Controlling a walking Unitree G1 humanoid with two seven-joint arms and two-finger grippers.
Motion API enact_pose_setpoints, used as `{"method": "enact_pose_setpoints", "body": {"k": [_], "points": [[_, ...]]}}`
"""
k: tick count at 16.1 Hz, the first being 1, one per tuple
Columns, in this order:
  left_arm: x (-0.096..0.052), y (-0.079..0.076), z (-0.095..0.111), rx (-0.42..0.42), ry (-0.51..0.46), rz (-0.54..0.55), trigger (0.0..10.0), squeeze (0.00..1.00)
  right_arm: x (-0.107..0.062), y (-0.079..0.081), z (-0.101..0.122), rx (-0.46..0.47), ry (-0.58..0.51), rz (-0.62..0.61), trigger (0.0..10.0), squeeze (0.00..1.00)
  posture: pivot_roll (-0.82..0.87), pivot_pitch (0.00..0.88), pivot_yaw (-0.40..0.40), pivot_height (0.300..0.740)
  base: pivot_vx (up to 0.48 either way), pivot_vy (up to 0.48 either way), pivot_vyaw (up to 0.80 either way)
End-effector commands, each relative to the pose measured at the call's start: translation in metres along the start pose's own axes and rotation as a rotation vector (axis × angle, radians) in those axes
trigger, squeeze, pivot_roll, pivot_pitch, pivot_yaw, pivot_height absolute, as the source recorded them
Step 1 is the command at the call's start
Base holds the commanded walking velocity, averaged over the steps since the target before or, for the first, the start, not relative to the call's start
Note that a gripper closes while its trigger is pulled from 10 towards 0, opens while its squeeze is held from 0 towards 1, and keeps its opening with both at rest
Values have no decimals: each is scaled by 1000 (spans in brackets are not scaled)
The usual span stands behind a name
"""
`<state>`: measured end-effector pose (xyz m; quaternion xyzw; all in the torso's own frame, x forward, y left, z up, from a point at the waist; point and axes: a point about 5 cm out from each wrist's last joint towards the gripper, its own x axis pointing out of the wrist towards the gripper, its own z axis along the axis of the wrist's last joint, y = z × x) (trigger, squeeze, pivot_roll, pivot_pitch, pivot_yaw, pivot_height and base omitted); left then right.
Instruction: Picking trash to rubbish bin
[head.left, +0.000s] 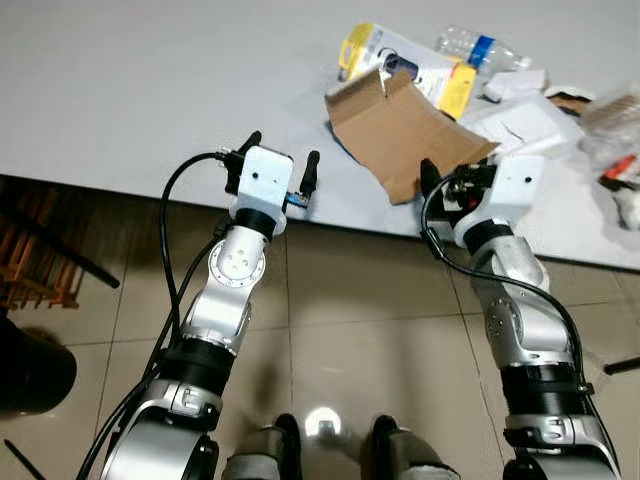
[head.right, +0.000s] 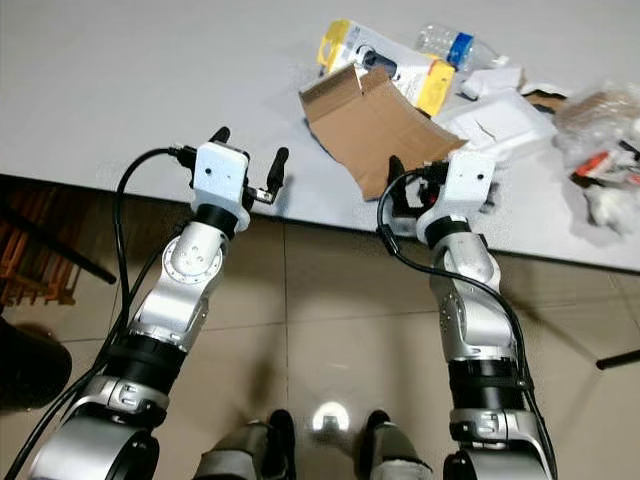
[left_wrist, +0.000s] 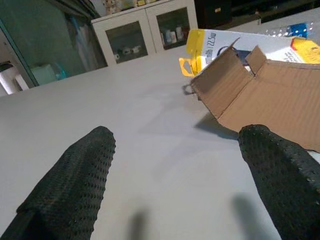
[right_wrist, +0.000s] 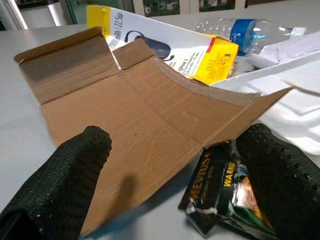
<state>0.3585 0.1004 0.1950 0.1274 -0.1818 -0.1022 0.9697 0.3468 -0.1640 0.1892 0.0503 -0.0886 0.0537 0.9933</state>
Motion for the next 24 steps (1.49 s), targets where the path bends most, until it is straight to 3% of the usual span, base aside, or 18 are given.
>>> {"method": "enact_pose_setpoints", "body": {"k": [1,9,24], "points": [[-1,-2,-2,12,12,-14,10000,0,-1,0,-3,3,10,-6,10000,0,66,290,55,740,319,-345,0],[-3,-5,4,-48,-30,-23,10000,0,-2,0,-3,10,6,-13,10000,0,70,294,62,740,36,-44,0],[-3,-4,5,-50,-28,-22,10000,0,-3,3,-6,18,11,-9,10000,0,70,297,63,740,0,0,0]]}}
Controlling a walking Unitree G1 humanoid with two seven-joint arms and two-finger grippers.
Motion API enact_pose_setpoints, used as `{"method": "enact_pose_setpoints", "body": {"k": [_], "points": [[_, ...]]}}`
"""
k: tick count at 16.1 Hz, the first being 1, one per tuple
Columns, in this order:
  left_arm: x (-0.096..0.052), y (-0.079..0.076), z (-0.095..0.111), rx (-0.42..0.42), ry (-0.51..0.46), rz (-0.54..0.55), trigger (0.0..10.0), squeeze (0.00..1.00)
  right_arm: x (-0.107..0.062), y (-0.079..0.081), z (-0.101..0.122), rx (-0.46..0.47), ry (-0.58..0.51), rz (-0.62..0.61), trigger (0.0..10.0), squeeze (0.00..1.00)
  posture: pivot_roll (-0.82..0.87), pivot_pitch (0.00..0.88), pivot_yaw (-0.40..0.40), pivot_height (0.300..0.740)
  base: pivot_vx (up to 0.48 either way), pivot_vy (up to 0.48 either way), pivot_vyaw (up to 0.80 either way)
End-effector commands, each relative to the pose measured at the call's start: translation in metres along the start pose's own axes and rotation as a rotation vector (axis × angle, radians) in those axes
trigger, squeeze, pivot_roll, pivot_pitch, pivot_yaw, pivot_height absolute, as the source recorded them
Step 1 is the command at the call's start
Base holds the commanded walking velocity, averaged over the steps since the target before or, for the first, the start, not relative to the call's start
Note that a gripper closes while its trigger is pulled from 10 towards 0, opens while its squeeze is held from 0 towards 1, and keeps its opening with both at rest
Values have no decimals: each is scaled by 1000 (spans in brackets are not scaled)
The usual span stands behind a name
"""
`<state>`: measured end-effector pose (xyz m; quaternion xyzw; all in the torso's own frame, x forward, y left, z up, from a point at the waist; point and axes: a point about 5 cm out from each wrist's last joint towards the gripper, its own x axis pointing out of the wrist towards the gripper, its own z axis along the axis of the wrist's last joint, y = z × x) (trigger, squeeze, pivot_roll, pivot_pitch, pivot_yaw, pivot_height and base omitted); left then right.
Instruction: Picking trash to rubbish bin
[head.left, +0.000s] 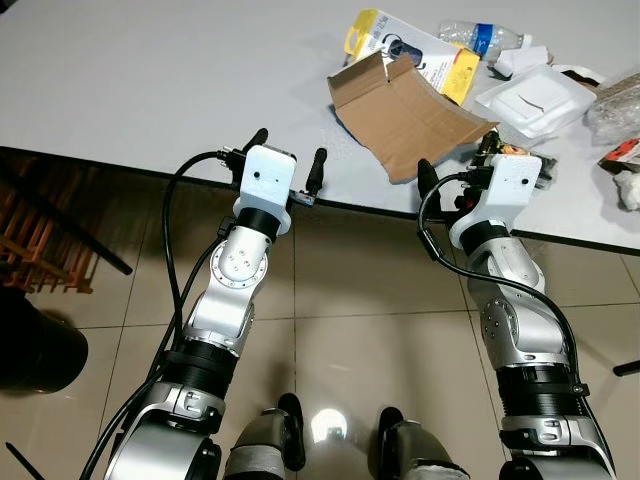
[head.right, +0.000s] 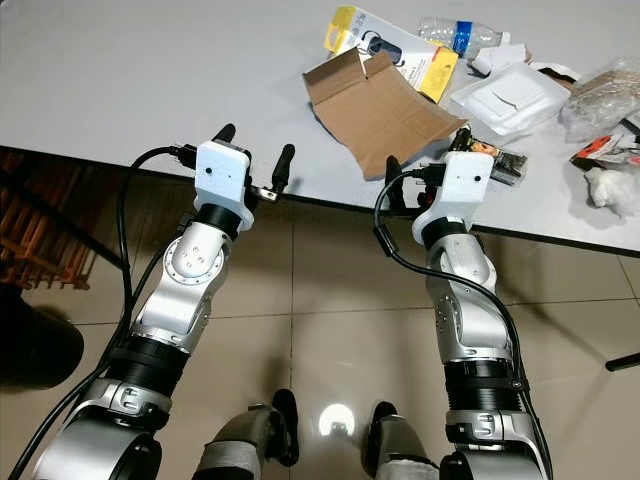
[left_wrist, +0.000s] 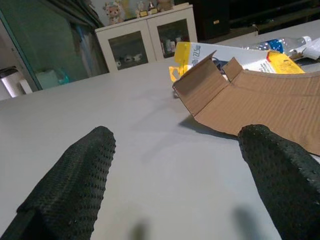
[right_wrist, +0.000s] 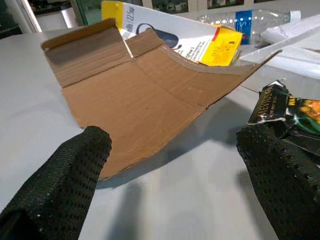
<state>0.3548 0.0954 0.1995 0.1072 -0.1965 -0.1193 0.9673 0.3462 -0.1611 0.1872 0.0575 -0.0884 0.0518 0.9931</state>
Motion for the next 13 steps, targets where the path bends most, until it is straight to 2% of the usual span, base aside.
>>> {"method": "enact_pose_setpoints", "body": {"k": [1,11,13], "points": [[-3,0,-2,-9,10,1,10000,0,-3,0,-3,4,12,-4,10000,0,71,296,62,740,0,0,0],[-2,1,-1,16,6,4,10000,0,-2,1,-4,7,12,-5,10000,0,70,297,65,740,0,0,0],[-2,1,-1,19,5,4,10000,0,-2,0,-4,7,12,-5,10000,0,71,296,64,740,0,-255,0]]}}
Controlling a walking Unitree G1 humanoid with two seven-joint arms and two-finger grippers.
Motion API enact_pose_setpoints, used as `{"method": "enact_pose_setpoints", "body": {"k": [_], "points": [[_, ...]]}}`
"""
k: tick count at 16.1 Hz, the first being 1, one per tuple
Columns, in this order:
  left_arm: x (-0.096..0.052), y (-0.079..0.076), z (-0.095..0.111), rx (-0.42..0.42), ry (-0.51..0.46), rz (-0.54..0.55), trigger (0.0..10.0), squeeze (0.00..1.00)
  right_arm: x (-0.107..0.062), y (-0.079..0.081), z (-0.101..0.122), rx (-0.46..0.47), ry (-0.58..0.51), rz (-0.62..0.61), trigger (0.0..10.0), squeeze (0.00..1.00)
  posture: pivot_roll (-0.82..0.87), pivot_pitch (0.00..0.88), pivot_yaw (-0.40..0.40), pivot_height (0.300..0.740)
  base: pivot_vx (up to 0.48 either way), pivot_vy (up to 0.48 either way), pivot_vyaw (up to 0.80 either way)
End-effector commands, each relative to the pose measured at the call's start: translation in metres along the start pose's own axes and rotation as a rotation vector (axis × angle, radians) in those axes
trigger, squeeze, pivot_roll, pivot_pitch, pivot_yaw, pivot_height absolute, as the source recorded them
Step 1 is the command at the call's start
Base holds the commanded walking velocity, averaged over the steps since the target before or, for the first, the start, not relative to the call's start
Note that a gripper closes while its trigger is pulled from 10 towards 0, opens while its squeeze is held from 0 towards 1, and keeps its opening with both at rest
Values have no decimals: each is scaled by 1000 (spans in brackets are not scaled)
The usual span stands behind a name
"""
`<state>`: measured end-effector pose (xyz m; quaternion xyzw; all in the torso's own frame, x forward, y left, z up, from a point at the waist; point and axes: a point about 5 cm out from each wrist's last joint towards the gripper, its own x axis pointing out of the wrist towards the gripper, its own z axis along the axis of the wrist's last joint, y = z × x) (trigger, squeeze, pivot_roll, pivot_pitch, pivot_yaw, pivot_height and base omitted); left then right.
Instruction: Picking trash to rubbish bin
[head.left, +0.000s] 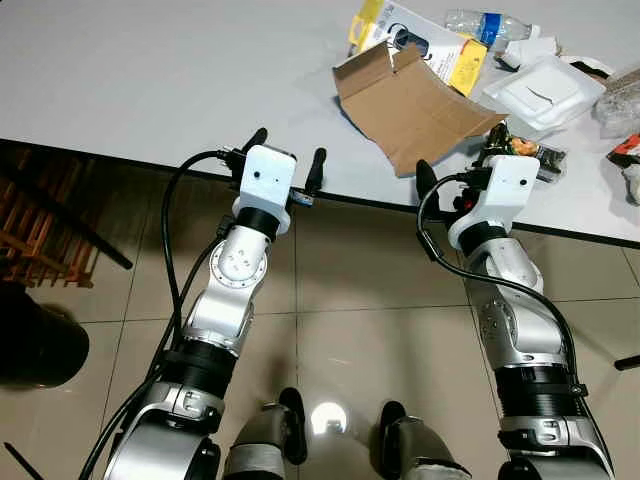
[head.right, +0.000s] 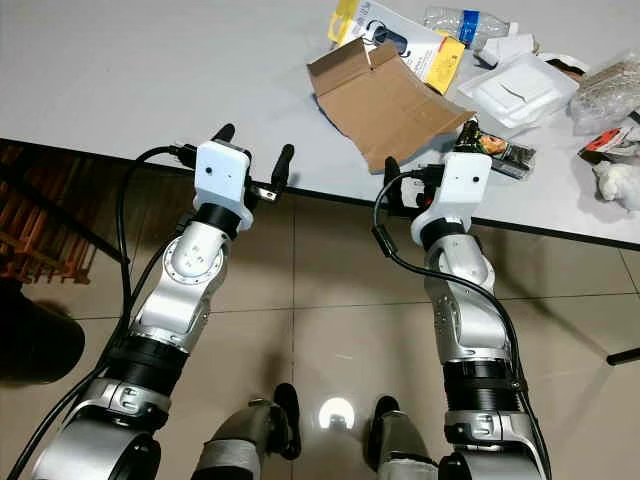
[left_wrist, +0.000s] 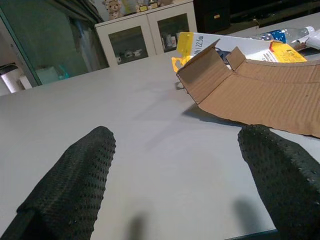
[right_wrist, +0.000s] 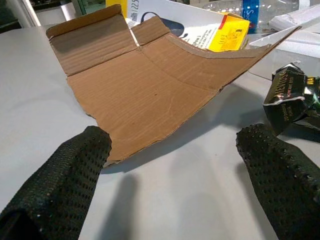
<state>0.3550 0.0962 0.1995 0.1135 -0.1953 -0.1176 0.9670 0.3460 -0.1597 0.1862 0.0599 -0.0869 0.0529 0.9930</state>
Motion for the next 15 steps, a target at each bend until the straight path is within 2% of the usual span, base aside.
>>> {"method": "enact_pose_setpoints", "body": {"k": [1,15], "points": [[-2,0,0,6,1,3,10000,0,-2,-1,-3,2,10,-7,10000,0,70,298,64,740,0,-270,0],[-3,2,-2,16,5,15,10000,0,-2,0,-4,4,12,-3,10000,0,74,297,63,740,0,-284,0]]}}
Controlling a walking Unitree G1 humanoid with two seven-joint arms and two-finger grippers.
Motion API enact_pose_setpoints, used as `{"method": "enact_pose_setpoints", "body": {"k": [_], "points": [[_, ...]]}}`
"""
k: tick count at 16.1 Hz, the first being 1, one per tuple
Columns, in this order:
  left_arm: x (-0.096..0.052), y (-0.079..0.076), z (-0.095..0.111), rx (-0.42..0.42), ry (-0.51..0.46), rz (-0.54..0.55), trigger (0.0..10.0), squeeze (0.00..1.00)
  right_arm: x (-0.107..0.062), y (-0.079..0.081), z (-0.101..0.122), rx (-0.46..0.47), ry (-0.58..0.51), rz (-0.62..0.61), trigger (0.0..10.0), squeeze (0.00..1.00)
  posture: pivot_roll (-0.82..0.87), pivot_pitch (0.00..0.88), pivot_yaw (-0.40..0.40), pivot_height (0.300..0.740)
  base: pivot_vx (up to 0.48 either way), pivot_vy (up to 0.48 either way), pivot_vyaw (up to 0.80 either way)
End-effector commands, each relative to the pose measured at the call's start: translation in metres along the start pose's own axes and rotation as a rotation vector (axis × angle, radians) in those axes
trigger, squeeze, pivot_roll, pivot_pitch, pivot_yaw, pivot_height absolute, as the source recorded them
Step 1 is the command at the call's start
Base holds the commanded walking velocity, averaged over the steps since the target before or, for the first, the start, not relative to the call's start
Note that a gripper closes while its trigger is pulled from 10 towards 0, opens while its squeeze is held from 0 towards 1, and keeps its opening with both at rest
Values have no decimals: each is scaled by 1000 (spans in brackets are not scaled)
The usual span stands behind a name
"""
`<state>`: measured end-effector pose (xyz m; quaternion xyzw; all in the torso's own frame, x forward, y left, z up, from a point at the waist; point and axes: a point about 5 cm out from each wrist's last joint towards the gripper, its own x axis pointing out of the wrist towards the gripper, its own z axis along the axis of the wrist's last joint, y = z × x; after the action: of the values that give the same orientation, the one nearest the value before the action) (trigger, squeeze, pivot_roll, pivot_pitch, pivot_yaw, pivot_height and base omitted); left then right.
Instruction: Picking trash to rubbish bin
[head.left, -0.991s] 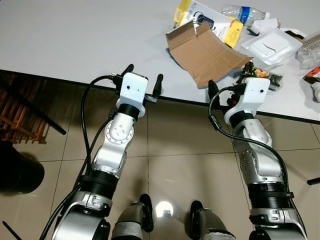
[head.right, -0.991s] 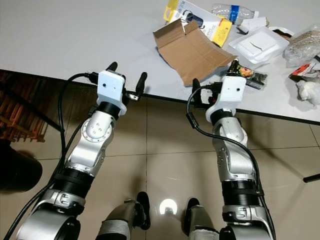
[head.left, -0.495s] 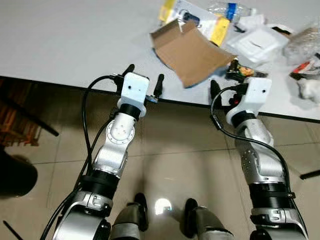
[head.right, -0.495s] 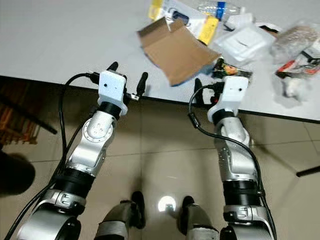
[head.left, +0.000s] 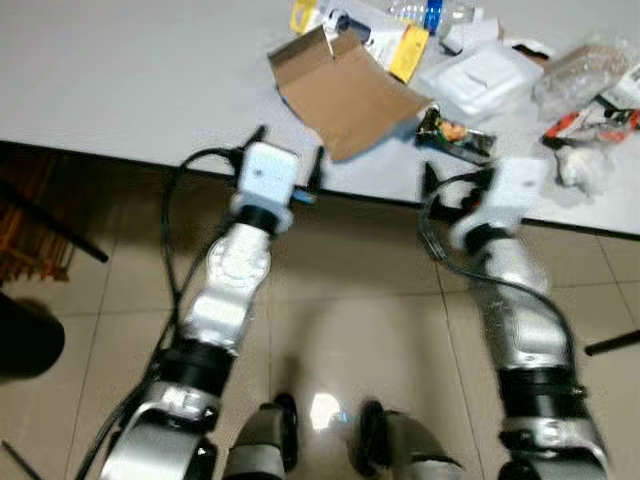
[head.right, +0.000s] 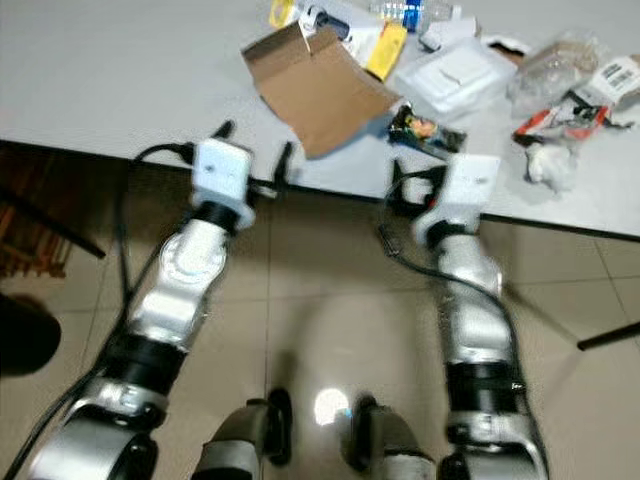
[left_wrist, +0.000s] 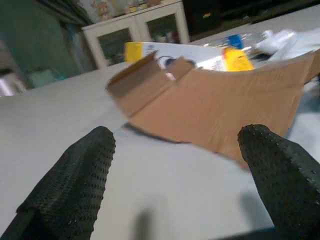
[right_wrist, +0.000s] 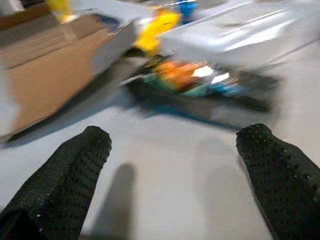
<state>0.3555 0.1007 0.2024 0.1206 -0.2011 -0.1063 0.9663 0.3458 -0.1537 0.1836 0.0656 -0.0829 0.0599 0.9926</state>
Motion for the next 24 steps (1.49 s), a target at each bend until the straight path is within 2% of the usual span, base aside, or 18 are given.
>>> {"method": "enact_pose_setpoints", "body": {"k": [1,3,24], "points": [[-3,-3,-3,-4,13,-5,10000,0,-2,-5,-1,-9,4,-15,10000,0,74,297,63,740,0,-292,0],[-3,-4,-4,-3,14,-6,10000,0,-2,-5,-1,-9,5,-15,10000,0,73,296,64,740,0,-292,0],[-4,-3,-4,-21,24,-6,10000,0,-5,2,-6,7,17,-4,10000,0,77,301,77,740,14,0,0]]}}
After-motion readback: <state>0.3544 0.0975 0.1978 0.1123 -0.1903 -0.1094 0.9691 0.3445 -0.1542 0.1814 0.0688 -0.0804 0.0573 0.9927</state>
